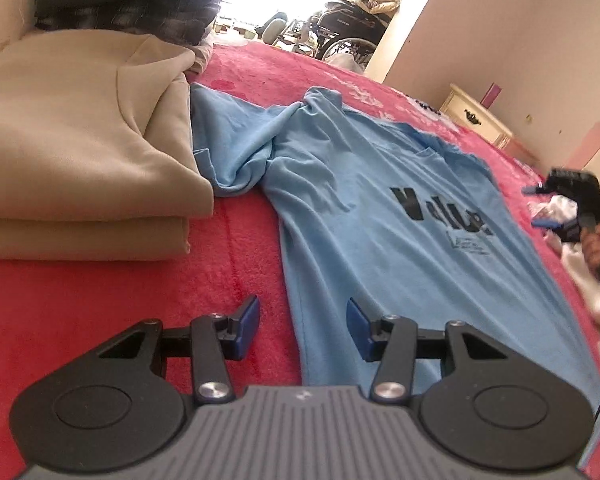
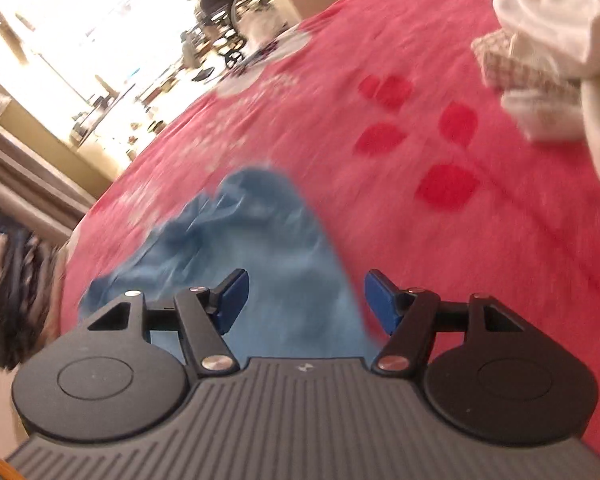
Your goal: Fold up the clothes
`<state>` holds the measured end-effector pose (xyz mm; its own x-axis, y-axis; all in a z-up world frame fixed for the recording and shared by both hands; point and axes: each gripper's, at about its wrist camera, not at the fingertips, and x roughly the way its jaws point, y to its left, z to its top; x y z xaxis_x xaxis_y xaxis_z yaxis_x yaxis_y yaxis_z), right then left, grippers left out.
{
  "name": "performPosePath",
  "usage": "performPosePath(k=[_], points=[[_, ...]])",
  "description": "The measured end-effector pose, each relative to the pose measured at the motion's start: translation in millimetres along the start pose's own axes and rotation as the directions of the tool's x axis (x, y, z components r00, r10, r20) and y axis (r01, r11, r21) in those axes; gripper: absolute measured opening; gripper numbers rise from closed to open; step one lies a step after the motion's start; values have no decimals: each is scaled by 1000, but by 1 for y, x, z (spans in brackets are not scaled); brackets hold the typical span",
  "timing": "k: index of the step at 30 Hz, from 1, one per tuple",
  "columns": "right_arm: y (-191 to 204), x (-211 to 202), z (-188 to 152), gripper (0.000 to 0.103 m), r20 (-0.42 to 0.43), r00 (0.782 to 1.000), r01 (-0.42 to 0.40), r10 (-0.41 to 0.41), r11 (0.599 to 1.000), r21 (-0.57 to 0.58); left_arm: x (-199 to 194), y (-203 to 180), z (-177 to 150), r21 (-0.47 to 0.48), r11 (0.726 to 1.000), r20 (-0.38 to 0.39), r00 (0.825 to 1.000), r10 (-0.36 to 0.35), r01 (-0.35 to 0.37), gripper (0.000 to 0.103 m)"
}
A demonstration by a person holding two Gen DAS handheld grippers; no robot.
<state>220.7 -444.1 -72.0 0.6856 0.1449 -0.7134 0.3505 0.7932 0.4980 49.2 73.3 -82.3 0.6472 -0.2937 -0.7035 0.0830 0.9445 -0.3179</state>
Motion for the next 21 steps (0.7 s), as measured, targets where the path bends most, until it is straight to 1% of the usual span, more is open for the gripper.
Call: performPosePath(k=[3, 5, 7, 8, 9, 10, 11, 12, 13, 15, 16, 17, 18, 19, 20, 21], points=[[-6, 25, 17, 65, 5, 1000, 14, -14, 999, 36, 1, -3, 0, 11, 1000, -2, 1000, 18, -18, 49], [1, 45, 22, 65, -11, 1000, -12, 12, 999, 39, 0, -5, 1, 18, 1000, -3, 1000, 26, -25, 49], [6, 55, 25, 65, -29, 998, -59, 60, 997, 52, -5, -6, 4, 23, 999, 13, 1000, 29, -29, 49], [13, 59, 24, 65, -42, 997, -57, 58, 998, 27, -9, -7, 6, 29, 999, 28, 999, 24, -25, 49], [19, 64, 22, 63, -56, 997, -52, 52, 999, -3, -13, -8, 9, 39, 999, 45, 999, 21, -23, 49], [26, 68, 21, 58, -69, 997, -48, 45, 998, -33, -17, -9, 12, 49, 999, 62, 998, 18, -21, 49], [35, 72, 18, 32, -81, 997, -20, 12, 995, -103, -20, -10, 15, 59, 998, 79, 997, 15, -20, 49], [43, 73, 15, 10, -89, 996, -2, -13, 987, -163, -22, -12, 19, 66, 998, 90, 996, 9, -15, 49], [49, 67, 12, 9, -80, 997, 4, -21, 979, -206, -23, -12, 22, 68, 998, 100, 995, 3, -9, 49], [71, 48, 2, 7, -12, 1000, -5, 1, 945, -327, -22, -14, 28, 66, 998, 105, 994, -13, 6, 49], [86, 36, -6, 7, 20, 999, -28, 38, 918, -396, -19, -15, 29, 66, 998, 103, 994, -19, 12, 49], [102, 23, -18, 7, 41, 996, -52, 82, 880, -472, -17, -16, 30, 66, 998, 101, 995, -24, 17, 49], [120, 14, -34, 7, 49, 993, -60, 107, 820, -569, -12, -18, 30, 67, 998, 91, 995, -27, 21, 49], [137, 5, -52, 7, 53, 990, -63, 131, 748, -661, -8, -20, 29, 67, 997, 80, 996, -30, 25, 49], [152, 1, -71, 9, 45, 989, -60, 140, 660, -749, -3, -22, 29, 68, 997, 70, 997, -33, 29, 49], [164, 2, -96, 10, 30, 991, -49, 131, 553, -832, 2, -25, 27, 72, 997, 61, 997, -37, 33, 49]])
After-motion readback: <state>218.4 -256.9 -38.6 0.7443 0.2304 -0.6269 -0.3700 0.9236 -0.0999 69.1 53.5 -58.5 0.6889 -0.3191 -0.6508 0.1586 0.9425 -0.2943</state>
